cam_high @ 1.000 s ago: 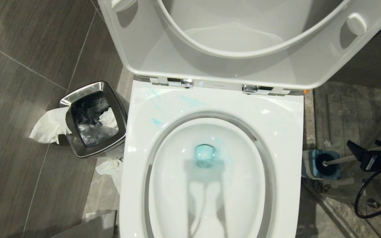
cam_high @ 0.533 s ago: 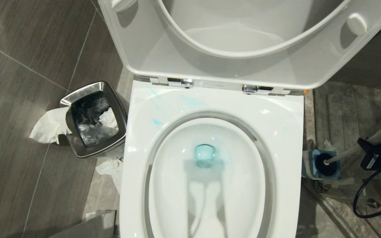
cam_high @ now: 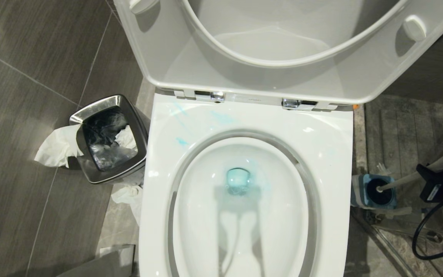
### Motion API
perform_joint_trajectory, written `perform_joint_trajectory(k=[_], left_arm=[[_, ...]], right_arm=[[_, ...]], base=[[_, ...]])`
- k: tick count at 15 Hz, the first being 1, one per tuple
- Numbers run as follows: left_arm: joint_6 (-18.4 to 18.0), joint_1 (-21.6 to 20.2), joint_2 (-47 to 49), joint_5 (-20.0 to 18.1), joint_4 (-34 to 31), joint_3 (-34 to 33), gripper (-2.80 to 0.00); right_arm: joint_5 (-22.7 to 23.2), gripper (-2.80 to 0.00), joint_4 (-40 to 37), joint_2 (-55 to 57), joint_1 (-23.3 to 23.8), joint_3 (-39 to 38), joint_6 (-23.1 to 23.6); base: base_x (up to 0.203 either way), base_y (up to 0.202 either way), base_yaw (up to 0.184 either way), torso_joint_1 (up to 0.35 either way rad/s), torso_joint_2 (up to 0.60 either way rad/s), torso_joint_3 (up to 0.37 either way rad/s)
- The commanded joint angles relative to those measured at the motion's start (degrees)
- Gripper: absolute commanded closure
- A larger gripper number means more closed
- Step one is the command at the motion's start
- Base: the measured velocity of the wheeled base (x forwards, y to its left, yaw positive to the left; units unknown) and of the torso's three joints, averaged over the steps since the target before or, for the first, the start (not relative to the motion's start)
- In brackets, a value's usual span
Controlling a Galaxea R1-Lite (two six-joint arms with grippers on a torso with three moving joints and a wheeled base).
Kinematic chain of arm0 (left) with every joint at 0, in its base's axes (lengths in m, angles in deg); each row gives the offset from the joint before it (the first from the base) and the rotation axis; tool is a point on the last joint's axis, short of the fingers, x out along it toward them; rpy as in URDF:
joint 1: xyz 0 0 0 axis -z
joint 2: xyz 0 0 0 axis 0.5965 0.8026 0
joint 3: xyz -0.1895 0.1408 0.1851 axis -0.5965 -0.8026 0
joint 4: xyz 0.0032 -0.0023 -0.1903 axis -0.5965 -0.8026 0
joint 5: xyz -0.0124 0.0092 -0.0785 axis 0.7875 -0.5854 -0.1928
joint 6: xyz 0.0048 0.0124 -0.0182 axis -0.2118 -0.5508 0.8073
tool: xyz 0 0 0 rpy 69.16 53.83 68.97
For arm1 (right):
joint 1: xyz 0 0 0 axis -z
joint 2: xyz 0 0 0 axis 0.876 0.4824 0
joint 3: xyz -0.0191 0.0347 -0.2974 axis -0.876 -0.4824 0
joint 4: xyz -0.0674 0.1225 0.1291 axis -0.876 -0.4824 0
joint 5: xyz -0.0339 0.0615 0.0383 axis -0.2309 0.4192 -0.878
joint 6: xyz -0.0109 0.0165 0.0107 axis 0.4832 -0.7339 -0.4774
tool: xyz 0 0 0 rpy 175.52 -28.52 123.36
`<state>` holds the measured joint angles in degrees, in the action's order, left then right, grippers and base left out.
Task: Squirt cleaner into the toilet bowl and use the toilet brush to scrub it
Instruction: Scrub the toilet bowl
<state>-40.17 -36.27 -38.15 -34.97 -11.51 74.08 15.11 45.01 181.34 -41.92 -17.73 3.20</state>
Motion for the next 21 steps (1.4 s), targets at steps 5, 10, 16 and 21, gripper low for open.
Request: perform_joint_trajectory(k=[5, 10, 16, 21], left_arm=[[0.0, 0.0, 0.05, -0.02, 0.0, -0.09, 0.0], [0.0, 0.0, 0.05, -0.1, 0.0, -0.09, 0.0], [0.0, 0.0, 0.05, -0.02, 0.0, -0.09, 0.0], [0.0, 0.0, 0.05, -0.02, 0.0, -0.09, 0.0]], right_arm=[[-0.47, 0.0, -1.16, -6.35, 0.01, -3.84, 1.06], [-0.74, 0.0, -0.76, -10.45, 0.07, -8.07, 1.15], [-2.95, 0.0, -1.15, -17.47, 0.19, -9.53, 1.34], [-3.27, 0.0, -3.28, -22.65, 0.44, -9.73, 1.37]], base=[[0.0, 0.0, 0.0, 0.0, 0.0, 0.0], [0.0, 0.0, 0.0, 0.0, 0.0, 0.0], [0.0, 0.0, 0.0, 0.0, 0.0, 0.0], [0.0, 0.0, 0.0, 0.0, 0.0, 0.0]])
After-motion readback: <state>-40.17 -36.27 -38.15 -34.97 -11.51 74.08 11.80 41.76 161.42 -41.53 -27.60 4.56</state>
